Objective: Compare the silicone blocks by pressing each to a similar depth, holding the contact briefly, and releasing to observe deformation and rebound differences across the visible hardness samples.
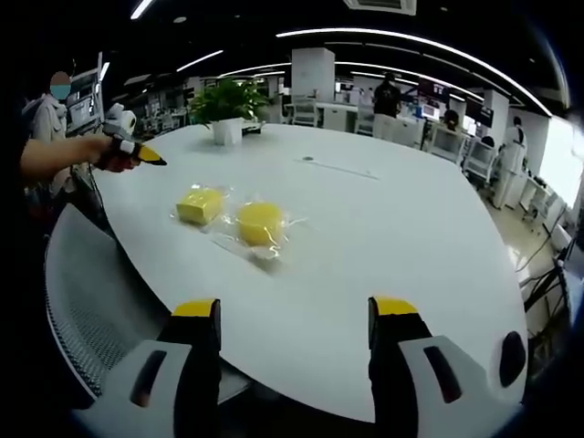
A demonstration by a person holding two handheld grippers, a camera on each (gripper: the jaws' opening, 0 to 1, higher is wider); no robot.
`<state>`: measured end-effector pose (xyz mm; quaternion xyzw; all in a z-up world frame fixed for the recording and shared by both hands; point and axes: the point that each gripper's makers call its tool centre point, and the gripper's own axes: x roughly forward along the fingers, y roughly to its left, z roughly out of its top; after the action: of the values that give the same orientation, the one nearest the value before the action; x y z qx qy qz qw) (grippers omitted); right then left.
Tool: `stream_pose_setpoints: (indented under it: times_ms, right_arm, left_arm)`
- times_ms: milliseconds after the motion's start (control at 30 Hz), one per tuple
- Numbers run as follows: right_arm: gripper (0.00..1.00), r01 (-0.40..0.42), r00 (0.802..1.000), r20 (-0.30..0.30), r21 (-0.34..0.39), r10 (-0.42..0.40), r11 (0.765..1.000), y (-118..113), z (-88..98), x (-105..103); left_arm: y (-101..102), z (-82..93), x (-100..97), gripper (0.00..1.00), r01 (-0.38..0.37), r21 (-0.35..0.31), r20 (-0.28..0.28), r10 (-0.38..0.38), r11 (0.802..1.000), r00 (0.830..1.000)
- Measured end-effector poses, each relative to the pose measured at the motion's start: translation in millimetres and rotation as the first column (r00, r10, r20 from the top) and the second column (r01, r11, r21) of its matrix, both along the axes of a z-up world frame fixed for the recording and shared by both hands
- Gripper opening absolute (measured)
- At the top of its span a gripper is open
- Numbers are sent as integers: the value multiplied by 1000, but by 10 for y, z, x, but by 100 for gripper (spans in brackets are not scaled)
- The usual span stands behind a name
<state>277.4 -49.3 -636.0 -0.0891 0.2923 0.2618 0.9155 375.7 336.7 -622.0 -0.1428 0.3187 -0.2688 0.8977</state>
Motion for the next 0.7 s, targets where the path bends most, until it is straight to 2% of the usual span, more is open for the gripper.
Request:
stream_pose_setpoints:
  times_ms: [133,300,433,700]
  right_arm:
    - [59,5,1000,-3,-2,-5,1000,-6,4,13]
    - [59,9,1000,-5,-13,-9,1000,-19,11,11]
    - [59,18,1000,-11,-23,-19,1000,-52,-6,-14]
    - [59,35,999,-34,-53,-36,998,-123,-71,-64]
  left_arm:
    - [-12,-75,126,56,-10,-23,-25,9,1000,1000]
    - [-54,-342,251,53,15,7,-86,-14,1000,996]
    - [-97,-496,346,53,9,-15,-124,-11,1000,992]
    - [-159,-664,429,52,20,-14,-160,-22,1000,987]
